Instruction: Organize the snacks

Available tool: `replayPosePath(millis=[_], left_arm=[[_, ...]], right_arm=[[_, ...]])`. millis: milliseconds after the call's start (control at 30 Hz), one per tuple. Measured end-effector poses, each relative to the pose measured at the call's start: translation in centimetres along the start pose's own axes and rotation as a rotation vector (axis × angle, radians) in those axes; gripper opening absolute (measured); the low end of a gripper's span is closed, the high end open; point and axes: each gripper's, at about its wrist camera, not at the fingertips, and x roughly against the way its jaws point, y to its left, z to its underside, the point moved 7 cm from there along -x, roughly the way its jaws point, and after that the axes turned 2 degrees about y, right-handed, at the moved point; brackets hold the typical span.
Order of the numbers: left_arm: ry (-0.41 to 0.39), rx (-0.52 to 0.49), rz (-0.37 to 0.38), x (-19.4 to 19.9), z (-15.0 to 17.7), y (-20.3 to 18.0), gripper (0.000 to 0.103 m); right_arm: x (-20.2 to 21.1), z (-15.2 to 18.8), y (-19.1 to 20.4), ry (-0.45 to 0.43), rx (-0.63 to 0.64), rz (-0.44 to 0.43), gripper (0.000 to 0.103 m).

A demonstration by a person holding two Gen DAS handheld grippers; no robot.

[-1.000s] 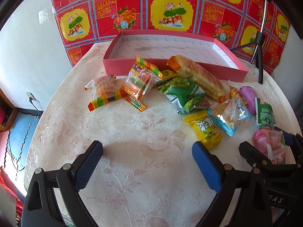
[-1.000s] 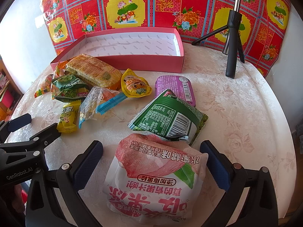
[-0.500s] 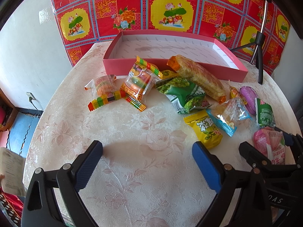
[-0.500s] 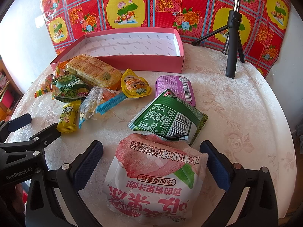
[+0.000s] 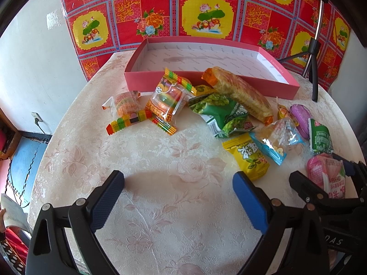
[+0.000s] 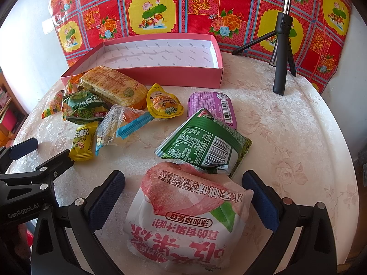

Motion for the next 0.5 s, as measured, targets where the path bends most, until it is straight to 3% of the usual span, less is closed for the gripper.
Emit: replayPosePath(millis=[133,200,500], left_arm=[[0.0,-0.01,0.005,0.4,-0.3,0.1,0.097],[-0.004,-0.011,0.009,0.5,-0.2,0.1,0.097],[-0.018,-0.013,0.025,1.3,-0.7,1.1,0.077]], right_arm=[[0.2,0.2,-0.2,0.009,0.004,-0.005,0.102],[0.4,-0.1,-0.3,0.006,-0.004,-0.005,0.097],[2.2,-1.9,-0.8,-0.063,0.006,-0.023,0.094]])
